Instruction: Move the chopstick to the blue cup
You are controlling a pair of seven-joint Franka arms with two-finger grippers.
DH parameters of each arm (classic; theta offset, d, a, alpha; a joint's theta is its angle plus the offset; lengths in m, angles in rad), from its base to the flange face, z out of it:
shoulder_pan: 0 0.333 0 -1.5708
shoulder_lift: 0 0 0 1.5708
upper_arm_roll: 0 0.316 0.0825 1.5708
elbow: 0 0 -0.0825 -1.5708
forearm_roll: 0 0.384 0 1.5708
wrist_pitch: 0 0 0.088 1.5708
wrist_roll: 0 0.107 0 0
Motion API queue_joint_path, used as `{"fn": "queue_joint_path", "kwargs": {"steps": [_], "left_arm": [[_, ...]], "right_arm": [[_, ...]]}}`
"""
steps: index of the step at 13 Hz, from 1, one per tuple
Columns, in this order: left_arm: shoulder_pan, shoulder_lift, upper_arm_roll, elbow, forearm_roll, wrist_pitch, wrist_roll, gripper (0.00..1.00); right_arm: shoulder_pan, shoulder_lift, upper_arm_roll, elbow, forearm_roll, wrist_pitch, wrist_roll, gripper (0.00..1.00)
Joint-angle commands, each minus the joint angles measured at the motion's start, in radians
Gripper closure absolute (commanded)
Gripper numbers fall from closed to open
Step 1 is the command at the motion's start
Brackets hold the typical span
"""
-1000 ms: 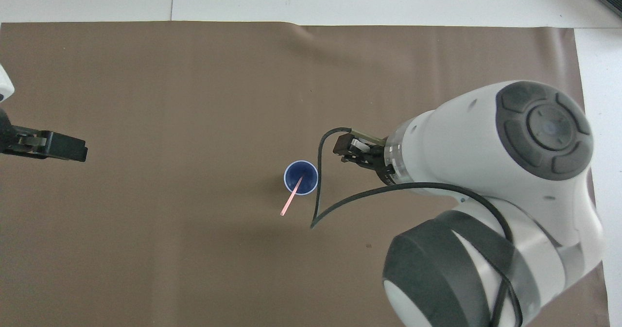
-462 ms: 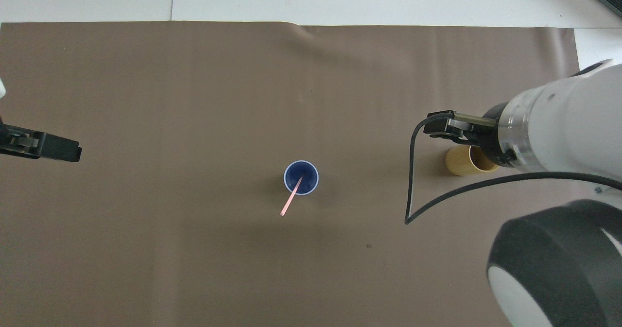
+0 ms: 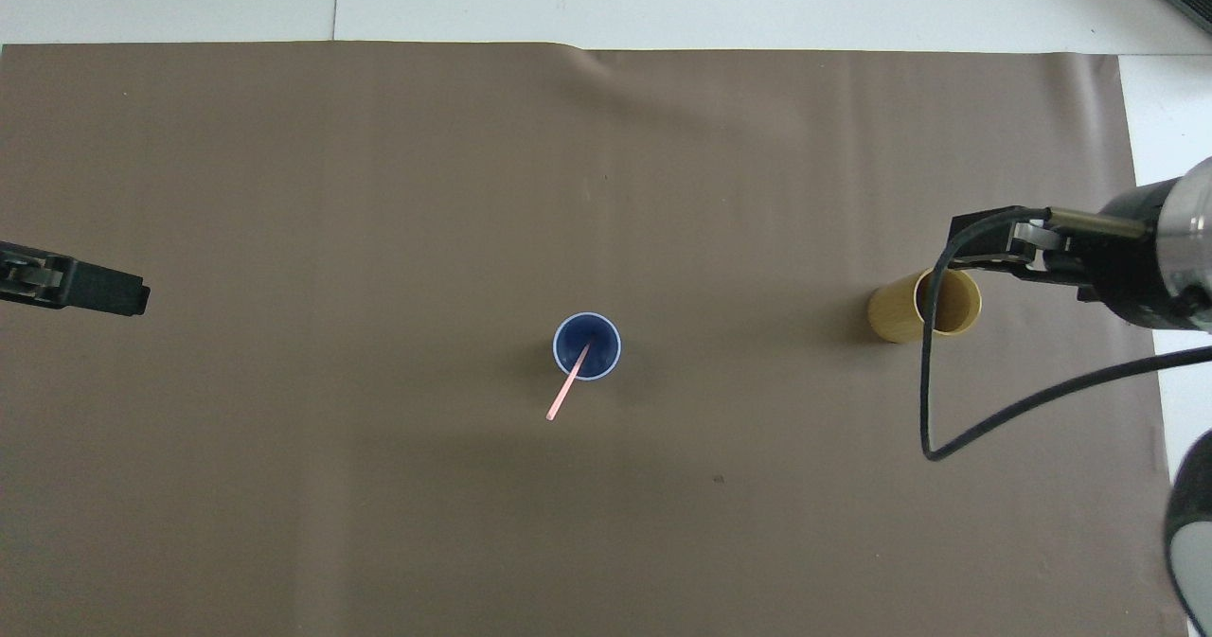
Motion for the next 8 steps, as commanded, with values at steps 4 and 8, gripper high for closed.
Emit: {"fn": "queue_joint_path", "kwargs": {"steps": [4,8], "left_arm": [[0.016,-0.01,-0.012,-0.015,0.007,0.007,-0.013,0.0],[0.016,-0.01,-0.012,-0.015,0.007,0.005,-0.013,0.0]], "right_arm": [[-0.006,-0.008,-0.126,0.018,-0.005,-0.098,-0.373,0.0],[-0.035,0.034,-0.131,0.009,-0.007,-0.128,-0.378,0.0]]}}
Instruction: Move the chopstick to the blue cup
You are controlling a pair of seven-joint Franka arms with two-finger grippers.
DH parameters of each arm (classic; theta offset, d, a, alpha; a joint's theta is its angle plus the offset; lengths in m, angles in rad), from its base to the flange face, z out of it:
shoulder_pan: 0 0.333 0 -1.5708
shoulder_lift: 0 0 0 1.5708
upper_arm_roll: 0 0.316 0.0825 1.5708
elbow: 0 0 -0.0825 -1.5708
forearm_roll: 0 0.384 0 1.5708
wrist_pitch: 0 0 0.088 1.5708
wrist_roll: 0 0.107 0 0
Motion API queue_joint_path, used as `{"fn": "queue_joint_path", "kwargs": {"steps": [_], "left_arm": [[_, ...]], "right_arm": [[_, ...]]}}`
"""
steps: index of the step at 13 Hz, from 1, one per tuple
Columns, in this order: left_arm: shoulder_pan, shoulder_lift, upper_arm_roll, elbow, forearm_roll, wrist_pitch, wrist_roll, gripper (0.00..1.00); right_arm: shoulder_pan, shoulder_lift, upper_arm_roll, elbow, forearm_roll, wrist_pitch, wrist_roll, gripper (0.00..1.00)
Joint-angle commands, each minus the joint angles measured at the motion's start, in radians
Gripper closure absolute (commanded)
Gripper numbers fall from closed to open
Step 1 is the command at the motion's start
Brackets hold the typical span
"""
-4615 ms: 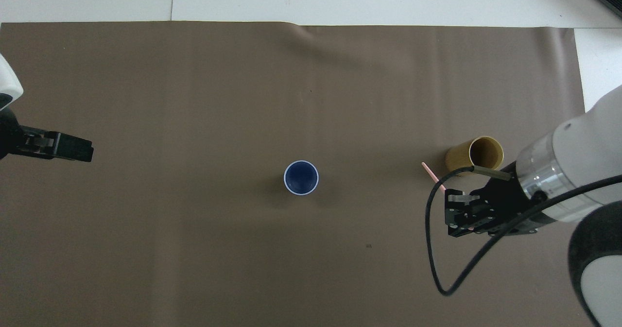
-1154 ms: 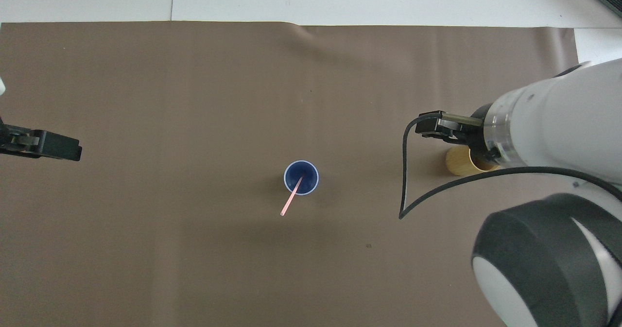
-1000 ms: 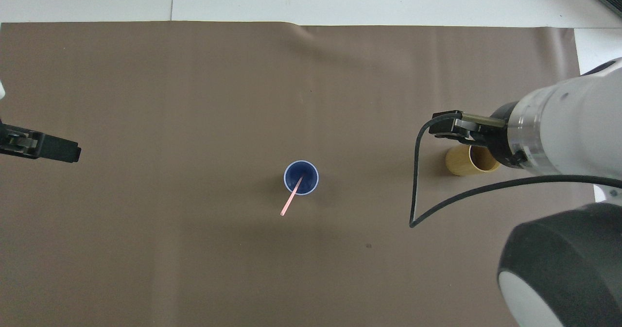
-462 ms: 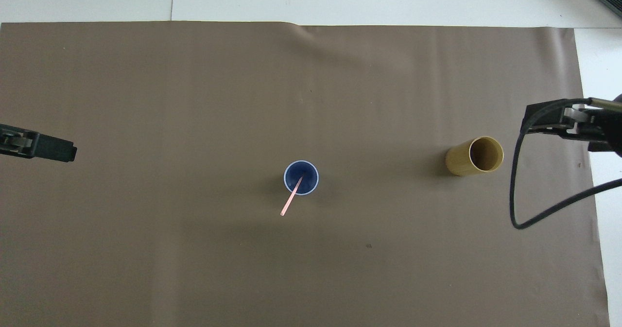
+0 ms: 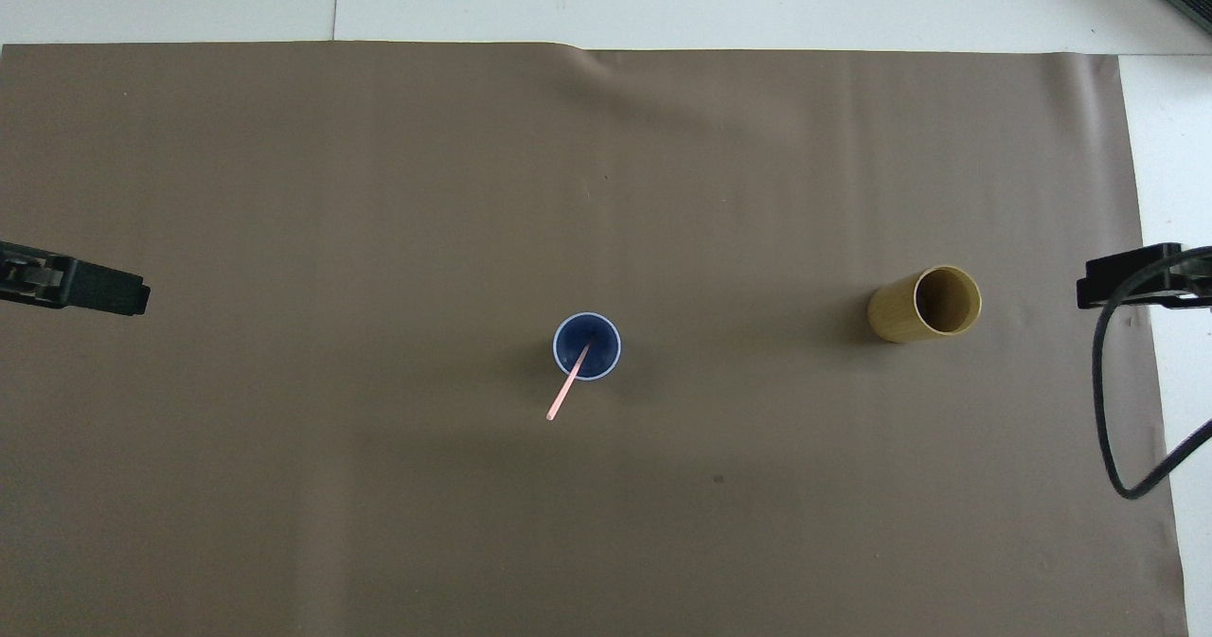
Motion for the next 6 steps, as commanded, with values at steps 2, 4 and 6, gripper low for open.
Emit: {"fn": "queue_joint_path", "kwargs": {"steps": [2,4,6], "left_arm": [[0.016,-0.01,-0.012,-0.015,0.007,0.005,-0.009,0.0],[0.016,-0.012,-0.012,-0.015,0.007,0.005,-0.009,0.0],[0.016,-0.012,-0.012,-0.015,0.007,0.004,-0.009,0.0]], "right_arm": [[-0.063,-0.027,0.007,-0.078,0.001,0.018,-0.022,0.0],[-0.066,-0.092,0.007,-0.183,0.001,0.092,-0.027,0.0],[-0.057,-0.092,0.01,-0.185,0.001,0.098,-0.011,0.0]]}}
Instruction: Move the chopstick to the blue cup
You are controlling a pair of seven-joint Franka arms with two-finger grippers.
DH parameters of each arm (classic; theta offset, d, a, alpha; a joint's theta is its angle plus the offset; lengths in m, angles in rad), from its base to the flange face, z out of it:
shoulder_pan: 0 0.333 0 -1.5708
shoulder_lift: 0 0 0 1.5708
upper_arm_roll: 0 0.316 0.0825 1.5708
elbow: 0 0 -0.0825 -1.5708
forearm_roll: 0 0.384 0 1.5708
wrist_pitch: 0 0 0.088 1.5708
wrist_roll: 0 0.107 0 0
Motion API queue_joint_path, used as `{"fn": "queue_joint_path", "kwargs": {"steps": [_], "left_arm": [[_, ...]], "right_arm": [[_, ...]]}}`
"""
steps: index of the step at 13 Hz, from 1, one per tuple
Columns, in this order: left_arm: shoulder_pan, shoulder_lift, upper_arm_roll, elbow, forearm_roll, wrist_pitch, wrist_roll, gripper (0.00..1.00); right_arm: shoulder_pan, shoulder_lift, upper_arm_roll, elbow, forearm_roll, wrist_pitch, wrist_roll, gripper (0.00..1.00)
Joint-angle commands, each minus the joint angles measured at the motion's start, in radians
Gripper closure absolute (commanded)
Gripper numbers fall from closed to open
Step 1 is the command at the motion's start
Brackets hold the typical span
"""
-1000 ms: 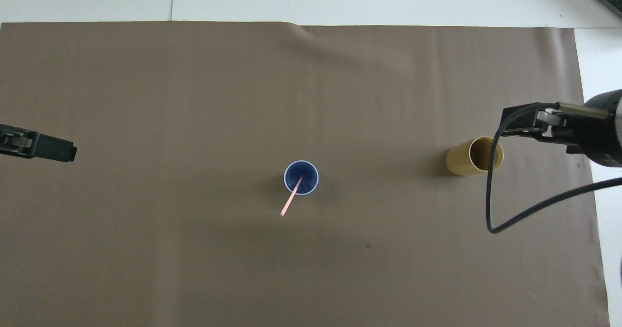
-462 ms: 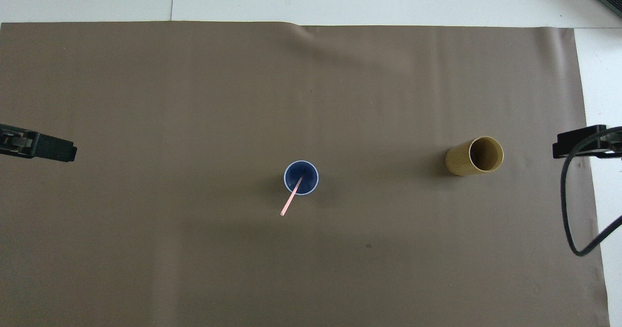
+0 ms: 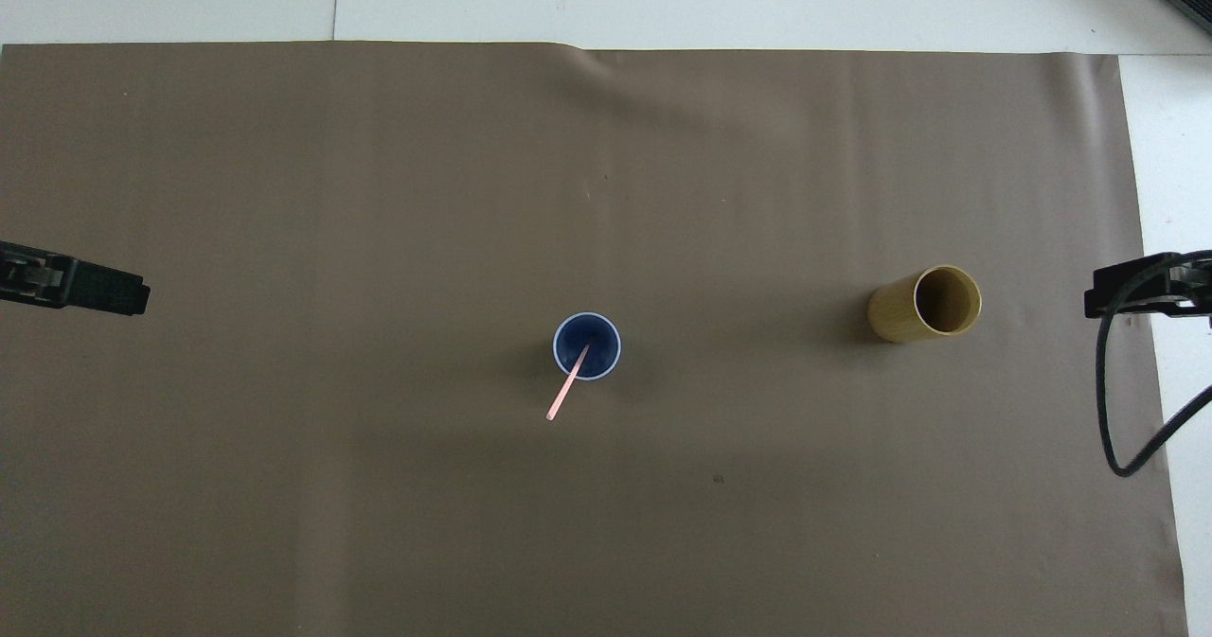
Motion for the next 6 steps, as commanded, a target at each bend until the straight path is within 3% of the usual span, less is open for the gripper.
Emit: {"fn": "queue_joint_path", "kwargs": {"steps": [1,6], "left_arm": [[0.016,-0.012,-0.012,-0.015,0.007,0.004,-0.009,0.0],[0.016,-0.013,-0.012,-0.017,0.007,0.004,-0.009,0.0]], "right_arm": [[-0.003,-0.048,0.012,-0.063,0.002,0.031,-0.007,0.0],[-0.002,-0.037,0.026,-0.026,0.002,0.026,-0.001,0.0]]}}
